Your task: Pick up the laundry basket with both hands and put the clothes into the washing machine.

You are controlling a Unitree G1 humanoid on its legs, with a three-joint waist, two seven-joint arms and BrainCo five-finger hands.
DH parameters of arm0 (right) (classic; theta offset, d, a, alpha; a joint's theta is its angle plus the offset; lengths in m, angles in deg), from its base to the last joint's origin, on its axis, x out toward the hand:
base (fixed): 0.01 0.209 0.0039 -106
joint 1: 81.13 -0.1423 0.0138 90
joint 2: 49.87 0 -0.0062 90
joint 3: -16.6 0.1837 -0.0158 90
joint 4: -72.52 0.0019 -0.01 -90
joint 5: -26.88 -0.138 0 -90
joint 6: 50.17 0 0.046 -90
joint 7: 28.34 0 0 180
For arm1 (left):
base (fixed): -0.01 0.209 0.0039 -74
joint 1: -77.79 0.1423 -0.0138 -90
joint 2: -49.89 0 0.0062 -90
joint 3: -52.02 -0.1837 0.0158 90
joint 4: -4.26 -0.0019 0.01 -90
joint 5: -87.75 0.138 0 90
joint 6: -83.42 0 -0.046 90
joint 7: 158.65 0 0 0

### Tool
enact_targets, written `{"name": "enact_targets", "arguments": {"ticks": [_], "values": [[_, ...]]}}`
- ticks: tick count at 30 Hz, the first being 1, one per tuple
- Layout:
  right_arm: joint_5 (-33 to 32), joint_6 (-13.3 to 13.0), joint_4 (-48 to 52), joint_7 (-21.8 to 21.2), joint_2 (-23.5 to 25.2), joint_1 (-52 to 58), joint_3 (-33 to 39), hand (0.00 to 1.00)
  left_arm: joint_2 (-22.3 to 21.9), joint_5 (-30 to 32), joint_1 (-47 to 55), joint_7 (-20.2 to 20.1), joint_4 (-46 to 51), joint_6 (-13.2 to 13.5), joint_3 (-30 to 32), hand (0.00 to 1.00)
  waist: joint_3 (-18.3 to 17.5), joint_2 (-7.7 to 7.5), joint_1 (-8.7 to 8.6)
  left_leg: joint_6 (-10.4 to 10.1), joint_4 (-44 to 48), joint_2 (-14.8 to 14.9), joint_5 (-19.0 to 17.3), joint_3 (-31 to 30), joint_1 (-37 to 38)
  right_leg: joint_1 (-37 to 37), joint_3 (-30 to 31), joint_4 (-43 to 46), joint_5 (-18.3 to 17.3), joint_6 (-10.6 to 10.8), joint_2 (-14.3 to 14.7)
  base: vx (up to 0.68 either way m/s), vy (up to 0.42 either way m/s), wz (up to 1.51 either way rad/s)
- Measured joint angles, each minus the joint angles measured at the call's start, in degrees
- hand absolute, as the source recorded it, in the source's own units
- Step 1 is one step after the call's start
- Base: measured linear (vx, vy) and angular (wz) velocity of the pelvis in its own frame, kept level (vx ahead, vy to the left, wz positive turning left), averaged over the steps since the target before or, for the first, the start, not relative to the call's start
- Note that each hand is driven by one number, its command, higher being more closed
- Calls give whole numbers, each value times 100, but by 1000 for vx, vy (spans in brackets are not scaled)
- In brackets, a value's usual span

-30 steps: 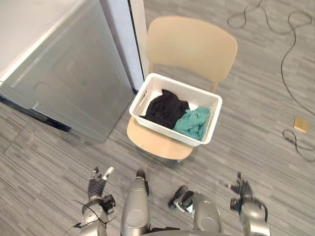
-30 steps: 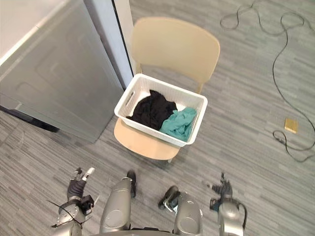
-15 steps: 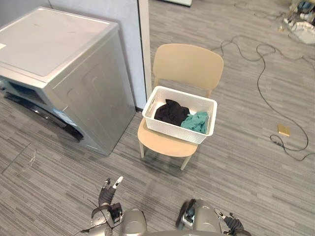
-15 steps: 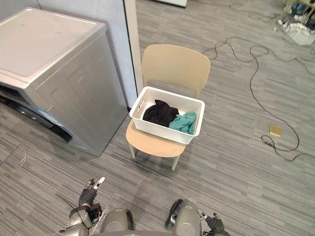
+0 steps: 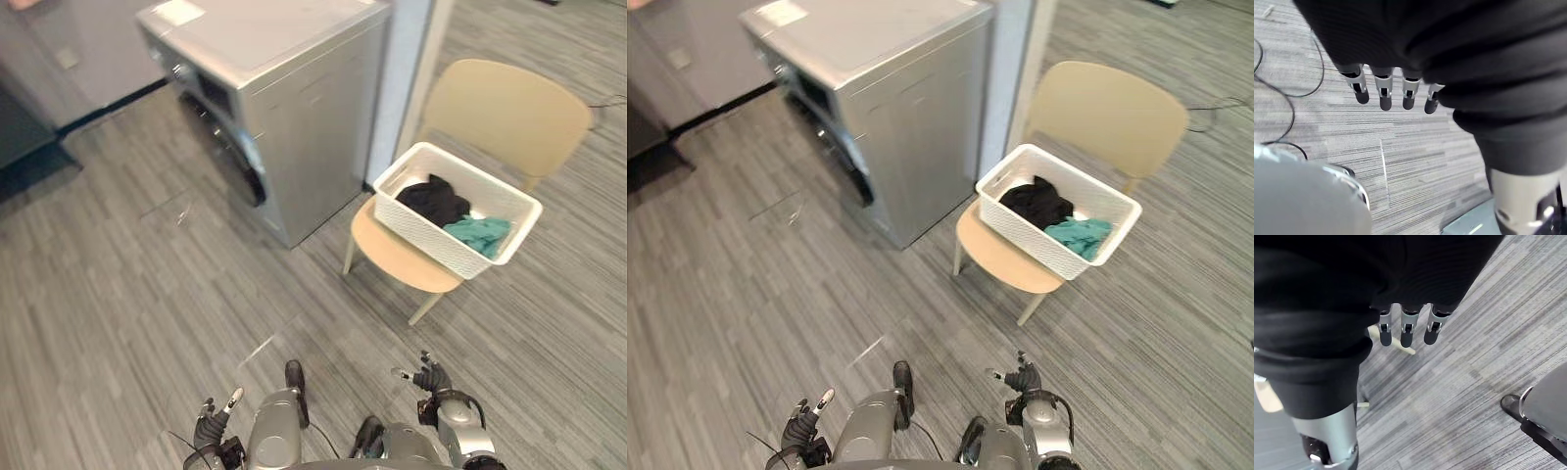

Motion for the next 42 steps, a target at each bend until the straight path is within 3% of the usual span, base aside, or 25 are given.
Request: {"name": "enact_targets", "arguments": {"ticks": [3,5,6,9,11,12,13,14,16,17,19,21,23,24,26,27,28,29,30,33,35,39,40,41,42], "values": [[-69,-15,38,2,-2,-1,83,0,4,-225,-133,0,-207,-1,-20,0,27,-45,-90,137,334,216,-117,-128,200,160,-475,-30,138,241,-421,-28,293,102],[-236,-66,50,61,10,15,243,0,1,-405,-231,11,-324,-6,-21,0,-2,113,-165,68,116,538,-187,260,360,399,-913,-121,305,596,-673,12,402,109],[-282,-76,41,100,-19,-8,359,0,29,-416,-305,20,-325,-5,-25,0,18,148,-150,89,40,440,-422,362,381,485,-1043,-106,335,743,-780,37,457,88],[-446,-85,228,158,221,-15,610,0,225,-431,-378,118,-309,13,-29,0,76,-59,-144,265,347,-3,-811,441,273,928,-1390,-517,602,1096,-1164,95,401,77],[-444,-83,349,238,260,-27,768,0,257,-453,-313,119,-309,22,-72,0,60,-93,-135,464,742,-264,-1225,401,197,1024,-1433,-234,684,1106,-1539,212,437,70],[-442,-75,577,269,230,1,858,0,241,-458,-292,116,-320,-9,-87,0,85,-32,-207,681,955,-633,-1485,171,320,874,-1109,758,909,255,-2100,302,477,78],[-442,-75,658,315,220,33,888,0,250,-458,-290,117,-304,-10,-156,0,97,7,-317,733,960,-739,-1546,48,410,676,-756,1249,1087,-253,-2243,411,522,108],[-442,-77,758,371,258,57,892,0,358,-454,-294,117,-282,-11,-371,0,167,91,-368,769,897,-855,-1602,-143,673,172,291,2394,1073,-367,-2077,288,299,74],[-437,-80,946,439,342,51,887,0,509,-422,-248,113,-236,-14,-508,0,179,106,-437,797,490,-966,-1573,-268,1164,-463,1010,3358,541,197,-1398,372,292,60],[-426,-110,1161,502,357,57,890,0,548,-406,-206,110,-134,-11,-576,0,195,118,-466,787,174,-1112,-1544,-313,1482,-760,963,3368,326,237,-1076,377,256,42],[-401,-168,1406,621,302,1,903,0,552,-403,-236,111,-68,-4,-711,0,215,70,-478,783,-118,-1287,-1545,-324,1772,-1084,530,2845,94,280,-859,375,188,20],[-383,-302,1510,778,162,-318,996,0,571,-405,-588,109,-61,6,-955,0,354,124,-495,759,-433,-1364,-1559,-338,2071,-1480,-319,1439,101,167,-535,456,176,28],[-383,-329,1510,900,72,-551,992,0,589,-406,-822,107,-49,71,-1105,0,417,179,-533,631,-661,-1385,-1632,-263,2279,-1659,-757,221,435,60,-260,411,109,26],[-378,-332,1512,948,70,-631,943,0,616,-406,-893,117,-50,119,-1188,0,446,133,-563,411,-625,-1400,-1773,-234,2480,-1722,-803,-62,682,-227,-134,516,40,21],[-367,-333,1585,959,79,-563,786,0,679,-405,-853,120,-50,133,-1256,0,395,22,-639,146,-122,-1396,-1936,-102,2581,-1625,-765,-83,873,-539,-60,590,-19,38],[-352,-342,1649,951,41,-458,681,0,663,-400,-828,117,-64,133,-1258,0,366,-41,-792,110,970,-1220,-1979,103,2366,-1383,-717,-213,1250,-1091,16,466,-70,52],[-319,-334,1656,950,-41,-436,672,0,511,-399,-823,124,-49,131,-1242,0,370,246,-834,284,2128,-708,-1869,301,2032,-1145,-795,-201,1169,-1024,292,714,-57,-4],[-241,-313,1808,950,-25,-376,637,0,398,-401,-674,121,90,137,-1206,0,378,518,-696,937,3522,91,-1159,618,1666,-820,-618,-377,977,-1077,800,713,12,-119],[-188,-320,2064,961,30,-296,476,0,394,-403,-440,120,131,137,-1190,0,367,561,-530,957,4503,677,-833,709,1449,-545,-266,-432,804,-1127,1170,749,49,-169],[-154,-371,2559,978,254,-135,439,0,326,-401,-436,111,218,115,-1210,0,399,398,-454,876,5303,1049,-899,412,796,-14,199,-557,637,-963,1305,541,67,-102],[-149,-368,2537,1011,332,-126,389,0,226,-405,-419,114,303,127,-1207,0,396,291,-440,704,4920,1093,-1056,319,343,433,747,-998,757,-776,1302,395,99,-106],[-30,-351,2274,1083,366,-314,51,0,176,-420,-162,114,635,167,-1187,0,389,316,-270,241,1893,507,-1283,-911,89,783,1813,-1406,943,-484,1206,329,272,-155],[64,-357,2276,1090,359,-333,-73,0,165,-441,-131,121,690,198,-1198,0,383,335,-171,-27,785,317,-1101,-1490,215,745,2004,-1384,921,-301,1146,271,447,-172],[75,-362,2297,1092,303,-369,-150,0,91,-458,-77,123,702,242,-1199,0,318,490,-133,-256,-2,323,-556,-1884,259,705,2067,-1385,797,45,1138,270,477,-154],[117,-363,2315,1094,240,-395,-170,0,-2,-456,-60,122,695,243,-1211,0,305,711,-184,-297,-220,410,-44,-2029,252,703,2156,-1354,769,164,1222,219,547,-99]]}}
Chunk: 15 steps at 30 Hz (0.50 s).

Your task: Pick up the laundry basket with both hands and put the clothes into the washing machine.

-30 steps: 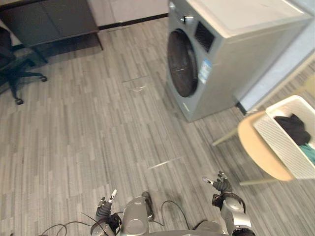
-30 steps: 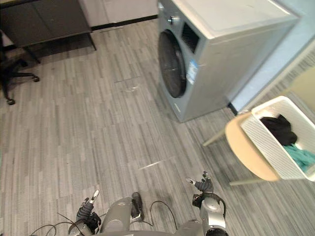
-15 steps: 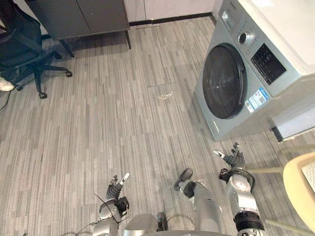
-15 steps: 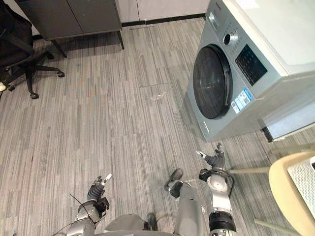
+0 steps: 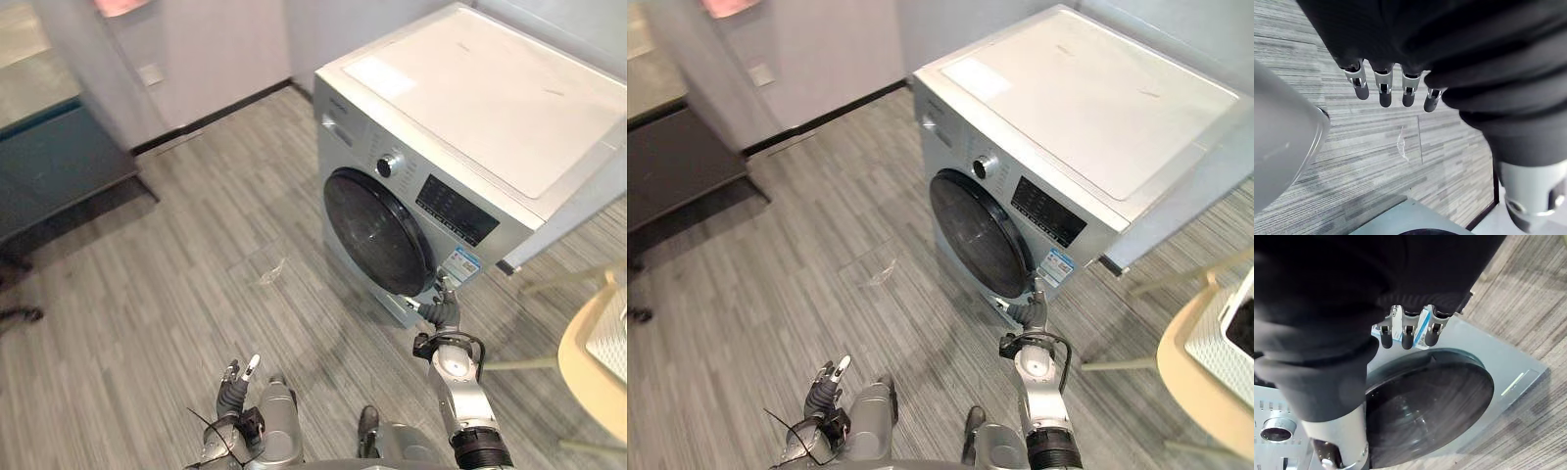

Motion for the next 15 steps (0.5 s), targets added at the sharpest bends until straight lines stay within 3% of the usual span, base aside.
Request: {"name": "enact_targets", "arguments": {"ticks": [1,2,3,5,8,11,15], "values": [[134,27,6,53,-25,-29,79,0,32,0,-106,-11,-16,7,-126,0,76,81,-80,-141,148,-36,-85,75,-62,-90,76,193,-169,265,-160,102,402,-35],[168,37,32,84,19,-20,71,0,49,5,-147,-4,28,34,-119,0,65,-39,-120,-93,140,-190,-116,203,-86,-208,70,315,-231,371,-387,97,454,-36],[200,35,226,148,141,-76,23,0,122,10,-197,1,121,108,-108,0,40,-226,-100,130,144,-477,-245,530,-208,-525,217,463,-256,601,-771,102,378,-43],[321,34,312,224,200,-386,-167,0,177,29,-213,17,125,141,-117,0,51,-252,7,366,298,-607,-383,998,-357,-762,514,328,-82,788,-1012,85,322,-79],[398,35,301,280,219,-1071,-402,0,274,36,-332,84,127,208,-169,0,288,-267,196,570,472,-662,-517,1602,-365,-987,299,269,238,936,-1379,56,310,-89],[402,31,62,451,136,-1729,-324,0,332,26,-585,246,106,323,-221,0,674,-269,202,589,576,-720,-529,1675,-337,-1043,291,473,237,936,-1482,-57,109,-10],[573,66,-541,822,-166,-2504,59,0,310,-181,-801,377,-218,387,-418,0,802,-198,196,619,483,-775,-500,1631,-647,-1460,209,662,230,947,-1547,-119,-10,5]]}}
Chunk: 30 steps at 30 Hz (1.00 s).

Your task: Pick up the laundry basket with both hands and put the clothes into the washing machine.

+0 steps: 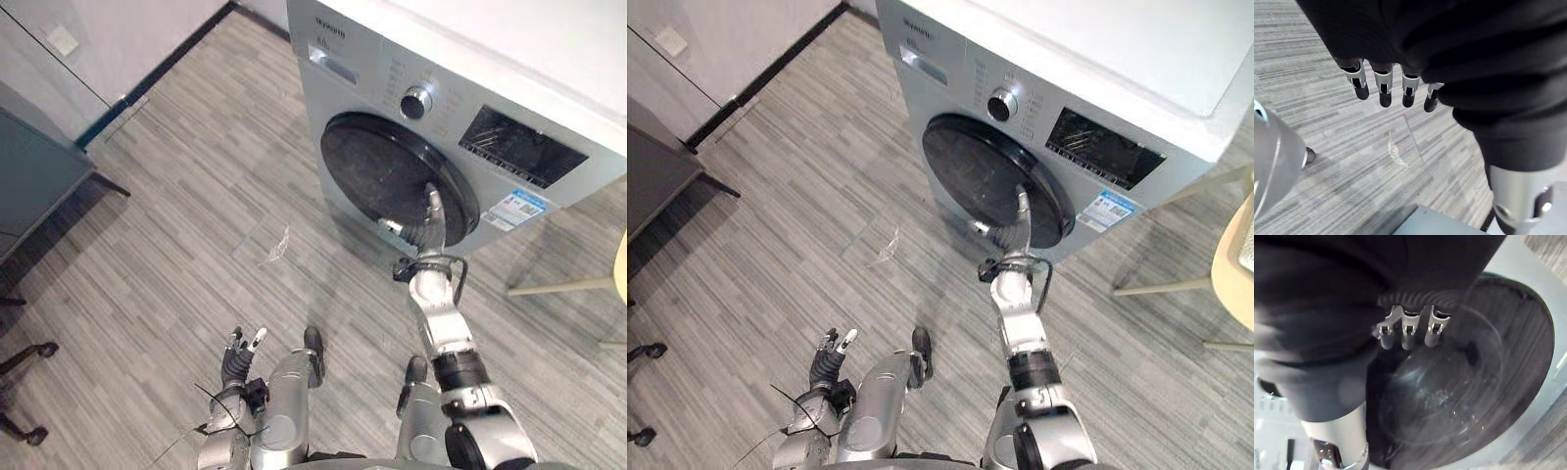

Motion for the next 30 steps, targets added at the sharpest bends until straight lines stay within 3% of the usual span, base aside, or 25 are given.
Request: {"name": "enact_targets", "arguments": {"ticks": [7,17,20,24,25,26,29,30], "values": [[360,491,-57,930,-276,-576,679,0,-84,-229,-284,240,-135,45,-6,0,231,32,13,-60,-552,-45,437,-27,-123,-287,-244,-133,166,-24,-50,-7,-58,4],[631,944,266,1371,-292,-809,1088,0,-305,-436,-533,259,-154,54,-4,0,339,128,-2,-131,-869,-38,636,-152,-126,-330,-549,-109,171,-39,-51,70,-64,6],[478,1053,-376,1371,-802,-1283,1171,0,-305,-455,-556,248,-152,65,-24,0,454,170,-25,-98,-952,-95,726,-202,-128,-339,-591,-100,170,-39,-75,10,-22,10],[-117,1032,-1713,612,-1838,-2053,419,0,-288,-638,-651,206,-119,156,-9,0,527,297,-22,-42,-1030,-131,849,-262,-337,-571,-644,-39,230,-93,-75,-71,-21,8],[-493,929,-1962,291,-2153,-2151,214,0,-284,-682,-660,156,-106,166,-4,0,538,317,-19,-46,-1041,-132,906,-306,-422,-634,-677,-37,267,-97,-71,-102,-18,11],[-936,858,-2437,-313,-2566,-2392,-173,0,-281,-716,-660,74,-105,163,1,0,543,327,-6,-64,-1070,-129,957,-345,-490,-691,-699,-55,326,-114,-56,-108,-16,10],[-2035,719,-3034,-1532,-3283,-2858,-851,0,-285,-778,-663,-199,-104,86,-4,0,574,383,26,-124,-1307,-130,1159,-379,-535,-754,-815,-151,422,-182,-46,-112,-17,8],[-2228,683,-3141,-1750,-3389,-2935,-968,0,-283,-797,-663,-274,-106,76,-4,0,578,392,31,-147,-1346,-130,1179,-385,-536,-761,-862,-165,433,-198,-58,-113,-25,7]]}}
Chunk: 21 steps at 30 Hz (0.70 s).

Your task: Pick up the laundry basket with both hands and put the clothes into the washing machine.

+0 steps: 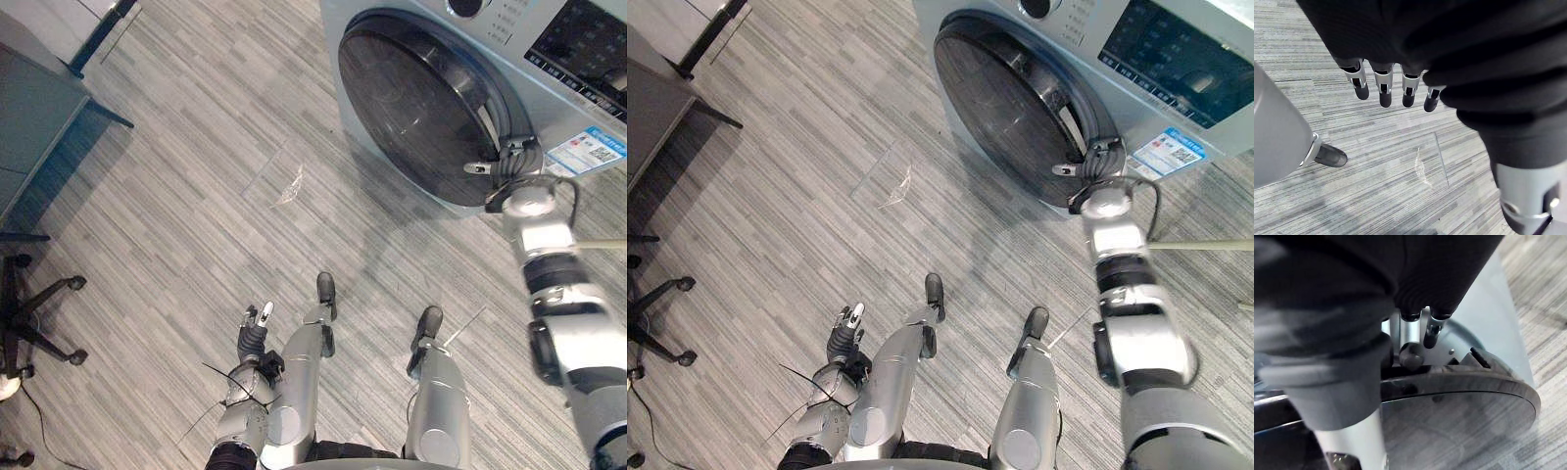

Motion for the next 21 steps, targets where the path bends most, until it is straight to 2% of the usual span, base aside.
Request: {"name": "enact_targets", "arguments": {"ticks": [2,4,7,9,12,14,16,17,20,21], "values": [[-754,-9,-255,-797,-466,-315,-584,0,13,-107,-48,-240,-20,-66,-17,0,4,8,120,-92,-233,4,62,-10,-1,-112,-90,-44,47,-41,-6,-103,-47,-9],[-1311,-24,-295,-1291,-666,-454,-1008,0,28,-176,-99,-385,-32,-96,-43,0,8,23,141,-153,-459,17,202,-149,5,-147,-241,-87,88,-62,5,-68,-69,-3],[-1918,-38,-259,-1735,-712,-448,-1409,0,69,-290,-111,-477,-80,-96,-214,0,6,26,163,-269,-658,103,349,-212,65,-143,-321,-133,136,-131,96,-18,-81,0],[-2280,-42,50,-1975,-665,-251,-1562,0,71,-309,-146,-493,-97,-100,-227,0,4,29,186,-265,-751,132,480,-330,125,-136,-320,-143,148,-156,165,19,-114,-15],[-2760,-295,541,-2106,-525,402,-1527,0,66,-308,-335,-382,253,-85,-71,0,-5,67,206,-232,-763,134,514,-450,194,-73,-381,-111,134,-172,201,65,-84,1],[-3049,-518,824,-2185,-73,1150,-1088,0,52,-303,-559,-42,1143,73,414,0,-10,74,233,-229,-766,116,520,-505,219,-49,-444,3,47,-190,181,86,-58,12],[-3314,-618,833,-2189,410,1715,-767,0,57,-247,-843,306,1828,283,981,0,-10,75,230,-205,-767,107,539,-601,245,5,-529,90,-49,-177,142,105,-65,25],[-3403,-638,825,-2188,704,2129,-667,0,87,-25,-1037,627,2245,397,1378,0,-10,75,226,-203,-765,90,543,-660,291,82,-613,149,-110,-176,103,112,-68,32],[-3392,-657,693,-2193,1303,2783,-658,0,334,583,-1325,1251,3011,567,2067,0,-10,74,196,-193,-767,8,550,-724,424,214,-671,280,-256,-136,29,120,-59,23],[-3368,-675,545,-2188,1642,2978,-659,0,428,1036,-1374,1626,3447,610,2311,0,-10,74,184,-197,-768,-7,546,-729,456,261,-688,281,-274,-121,-9,89,-43,12]]}}
